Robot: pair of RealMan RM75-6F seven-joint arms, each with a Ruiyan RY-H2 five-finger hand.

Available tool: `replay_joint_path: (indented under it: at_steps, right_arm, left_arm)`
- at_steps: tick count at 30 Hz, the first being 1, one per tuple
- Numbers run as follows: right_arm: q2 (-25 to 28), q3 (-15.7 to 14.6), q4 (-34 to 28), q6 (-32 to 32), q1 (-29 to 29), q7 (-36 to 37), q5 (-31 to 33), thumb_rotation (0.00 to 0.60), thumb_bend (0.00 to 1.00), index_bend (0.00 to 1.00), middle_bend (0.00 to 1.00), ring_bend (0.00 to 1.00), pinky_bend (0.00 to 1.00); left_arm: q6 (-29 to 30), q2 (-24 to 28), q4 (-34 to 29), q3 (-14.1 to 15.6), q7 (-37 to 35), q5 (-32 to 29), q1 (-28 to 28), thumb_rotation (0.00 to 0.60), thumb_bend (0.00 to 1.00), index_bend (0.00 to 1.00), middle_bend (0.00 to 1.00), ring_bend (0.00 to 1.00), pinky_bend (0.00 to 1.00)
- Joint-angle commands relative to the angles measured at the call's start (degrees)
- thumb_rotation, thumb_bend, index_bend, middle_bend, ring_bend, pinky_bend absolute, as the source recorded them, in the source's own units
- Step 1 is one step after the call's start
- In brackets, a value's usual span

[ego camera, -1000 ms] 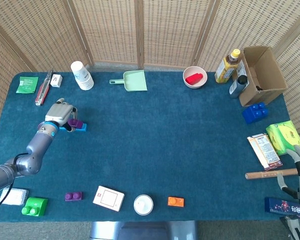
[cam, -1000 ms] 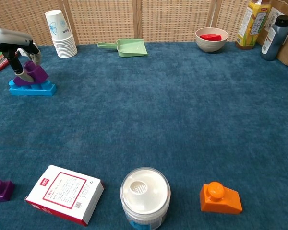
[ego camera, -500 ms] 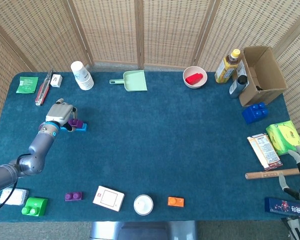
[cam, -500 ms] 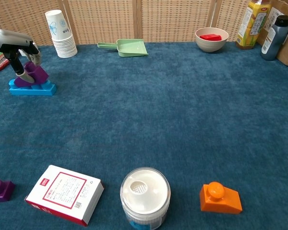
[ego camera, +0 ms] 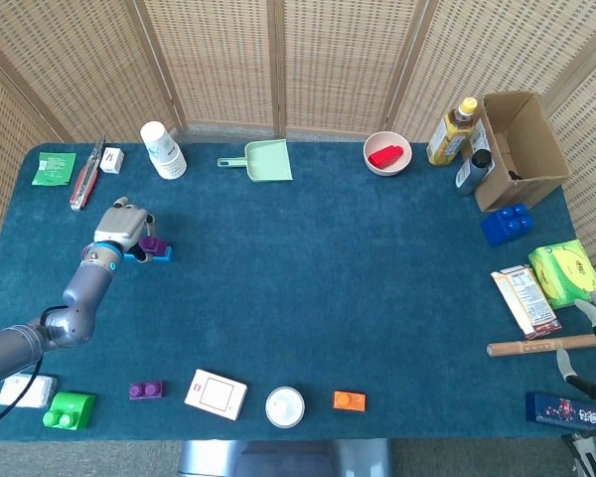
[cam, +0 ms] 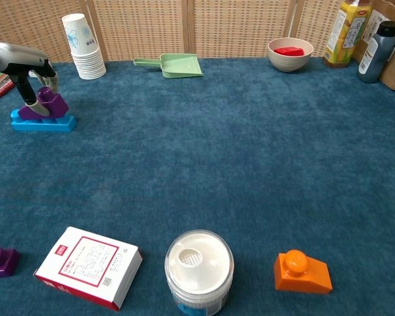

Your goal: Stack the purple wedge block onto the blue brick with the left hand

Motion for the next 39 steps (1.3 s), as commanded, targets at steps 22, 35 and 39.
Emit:
replay_joint_path:
  at_steps: [22, 35, 39]
  right_arm:
    - [0.22, 0.19, -0.32, -0.04, -0.21, -0.29, 0.28, 0.589, 0.37, 0.15, 0.09, 0.00, 0.03]
    - [0.22, 0.22, -0.16, 0.17, -0.42, 0.16, 0.18, 0.587, 0.37, 0.15, 0.09, 0.00, 0.03]
    - [0.20, 0.20, -0.12, 0.05, -0.43, 0.16, 0.24, 0.586, 0.37, 0.15, 0.09, 0.00, 0.03]
  left_arm:
    - [-0.38, -1.89, 2.28, 0.18, 0.84, -1.84, -0.10, 0.600, 0.30, 0.67, 0.33, 0.18, 0.00]
    - [-0.27, -2.26, 2.50, -0.13, 0.67, -2.35, 0.08, 0.600, 0.30, 0.67, 0.33, 0.18, 0.00]
    - [-0.51, -2.19, 2.62, -0.51, 0.25, -2.50, 0.15, 0.600, 0.30, 0.66, 0.33, 0.18, 0.00]
